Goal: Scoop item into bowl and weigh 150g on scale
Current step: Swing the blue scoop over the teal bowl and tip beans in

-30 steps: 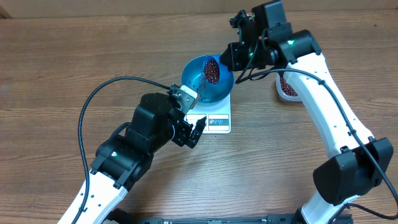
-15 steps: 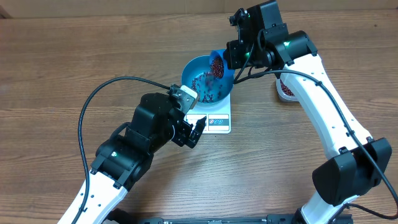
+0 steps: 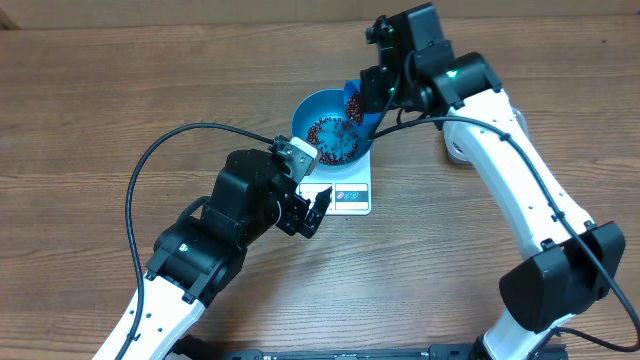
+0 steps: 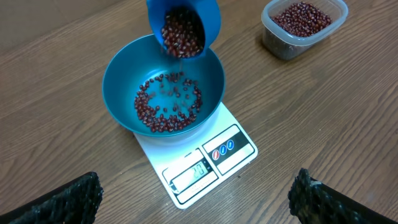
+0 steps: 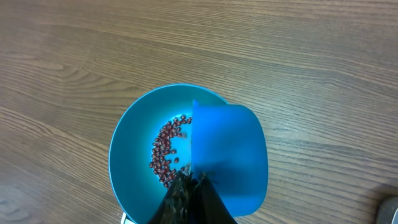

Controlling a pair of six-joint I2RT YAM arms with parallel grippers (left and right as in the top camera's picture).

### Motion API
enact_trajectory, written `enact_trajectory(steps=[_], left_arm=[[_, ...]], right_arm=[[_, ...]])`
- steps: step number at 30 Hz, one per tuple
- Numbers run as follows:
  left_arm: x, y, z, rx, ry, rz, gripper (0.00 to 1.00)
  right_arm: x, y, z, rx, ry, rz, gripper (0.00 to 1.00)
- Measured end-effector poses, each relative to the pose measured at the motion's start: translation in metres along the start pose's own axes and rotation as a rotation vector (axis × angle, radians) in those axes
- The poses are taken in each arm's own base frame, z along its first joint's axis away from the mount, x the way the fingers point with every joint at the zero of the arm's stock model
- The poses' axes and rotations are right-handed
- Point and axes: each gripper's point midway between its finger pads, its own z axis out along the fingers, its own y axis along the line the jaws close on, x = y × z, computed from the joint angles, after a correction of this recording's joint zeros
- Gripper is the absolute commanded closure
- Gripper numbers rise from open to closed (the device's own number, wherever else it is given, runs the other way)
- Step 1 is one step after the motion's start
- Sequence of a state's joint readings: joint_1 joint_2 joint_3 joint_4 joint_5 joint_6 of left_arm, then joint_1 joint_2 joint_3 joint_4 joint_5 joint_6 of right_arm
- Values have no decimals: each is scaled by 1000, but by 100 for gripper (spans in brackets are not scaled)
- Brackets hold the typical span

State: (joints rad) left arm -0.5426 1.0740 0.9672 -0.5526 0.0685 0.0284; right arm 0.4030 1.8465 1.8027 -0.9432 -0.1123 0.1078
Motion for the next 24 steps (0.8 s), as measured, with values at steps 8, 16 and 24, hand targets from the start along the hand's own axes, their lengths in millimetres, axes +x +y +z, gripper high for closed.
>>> enact_trajectory(steps=[8,16,24], left_arm=[[0,0,0,0,0,0,0],[0,0,0,0,0,0,0],[0,0,0,0,0,0,1]], right_arm=[[5,20,3,70,-8,-69,96],[5,22,2,184,-34,-116,96],[2,26,0,230,-61,-140,96]])
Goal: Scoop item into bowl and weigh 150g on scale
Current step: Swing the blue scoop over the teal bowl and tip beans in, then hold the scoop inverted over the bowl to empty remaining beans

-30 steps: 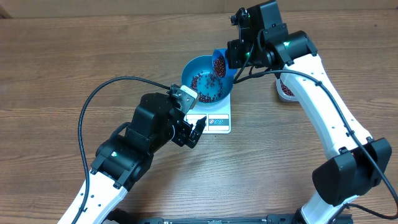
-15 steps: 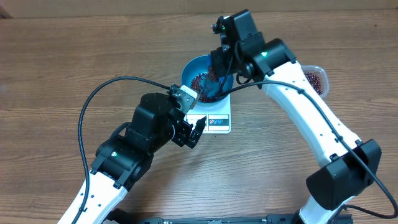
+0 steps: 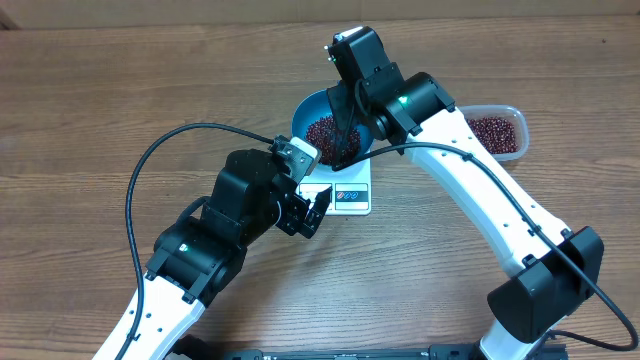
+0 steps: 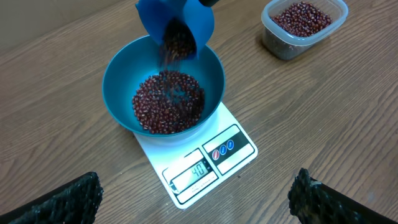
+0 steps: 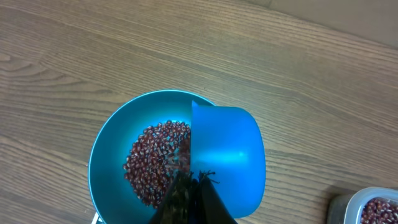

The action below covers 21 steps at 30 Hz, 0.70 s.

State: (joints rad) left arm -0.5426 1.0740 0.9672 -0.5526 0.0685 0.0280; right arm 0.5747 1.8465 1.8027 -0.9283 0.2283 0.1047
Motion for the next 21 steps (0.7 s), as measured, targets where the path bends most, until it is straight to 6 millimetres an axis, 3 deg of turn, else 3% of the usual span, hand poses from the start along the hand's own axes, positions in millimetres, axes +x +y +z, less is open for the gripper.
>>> enact_trajectory(steps=[21], left_arm=[[0,0,0,0,0,0,0]], right_arm=[[-3,-1,0,12,-12,0,96]])
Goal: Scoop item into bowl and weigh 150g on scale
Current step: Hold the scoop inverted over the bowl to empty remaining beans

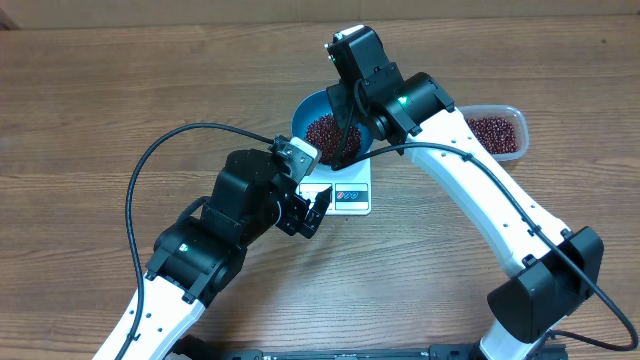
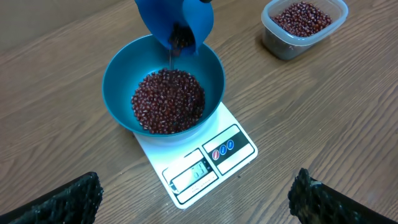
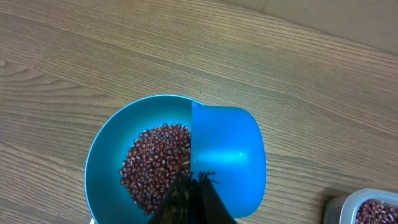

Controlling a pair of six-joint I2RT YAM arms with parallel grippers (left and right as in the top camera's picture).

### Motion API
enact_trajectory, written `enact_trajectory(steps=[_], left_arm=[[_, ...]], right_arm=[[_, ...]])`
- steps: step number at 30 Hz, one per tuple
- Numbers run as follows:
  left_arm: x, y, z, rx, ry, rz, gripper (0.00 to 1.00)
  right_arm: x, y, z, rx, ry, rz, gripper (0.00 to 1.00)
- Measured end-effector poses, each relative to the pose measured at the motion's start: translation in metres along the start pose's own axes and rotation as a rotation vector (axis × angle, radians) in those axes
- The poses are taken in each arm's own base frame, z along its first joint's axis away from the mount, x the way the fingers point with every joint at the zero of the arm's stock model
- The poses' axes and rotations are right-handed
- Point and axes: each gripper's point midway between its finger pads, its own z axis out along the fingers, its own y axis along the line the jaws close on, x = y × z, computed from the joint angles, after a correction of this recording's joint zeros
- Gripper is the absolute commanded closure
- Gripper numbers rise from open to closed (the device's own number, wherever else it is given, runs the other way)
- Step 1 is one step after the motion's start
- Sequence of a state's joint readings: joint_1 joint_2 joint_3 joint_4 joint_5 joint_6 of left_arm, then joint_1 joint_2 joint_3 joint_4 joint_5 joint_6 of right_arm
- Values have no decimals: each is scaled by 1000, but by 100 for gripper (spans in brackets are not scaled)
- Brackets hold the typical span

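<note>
A blue bowl holding a heap of red beans sits on the white scale, whose display is lit but unreadable. My right gripper is shut on the blue scoop, tipped mouth-down over the bowl's far rim. A few beans remain at the scoop's mouth in the left wrist view. My left gripper stands open in front of the scale, its fingertips wide apart and holding nothing. Overhead, the bowl lies under the right arm.
A clear plastic tub of red beans stands at the back right of the scale, also seen in the overhead view. The left arm's black cable loops over the table on the left.
The stream of beans from the scoop has thinned to a trickle, and the scoop looks nearly emptied. The bean heap in the bowl is slightly fuller. Neither arm has shifted noticeably.
The right gripper first held the scoop tipped over the bowl's right rim with only scattered beans below. It then stood over the far rim with beans pouring and a heap in the bowl. Now the scoop is almost empty. The left gripper stayed open and still.
</note>
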State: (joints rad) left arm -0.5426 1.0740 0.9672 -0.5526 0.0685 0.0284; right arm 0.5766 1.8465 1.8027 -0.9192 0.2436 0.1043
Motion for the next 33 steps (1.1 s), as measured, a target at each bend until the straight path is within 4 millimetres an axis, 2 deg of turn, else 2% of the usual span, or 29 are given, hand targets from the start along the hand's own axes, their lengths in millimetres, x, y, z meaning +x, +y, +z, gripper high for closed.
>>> enact_trajectory(steps=[11,17,33], left_arm=[[0,0,0,0,0,0,0],[0,0,0,0,0,0,0],[0,0,0,0,0,0,0]], right_arm=[[1,10,-4,29,-11,-32,96],[6,8,-4,48,6,-44,96],[2,11,-5,46,-10,-44,96]])
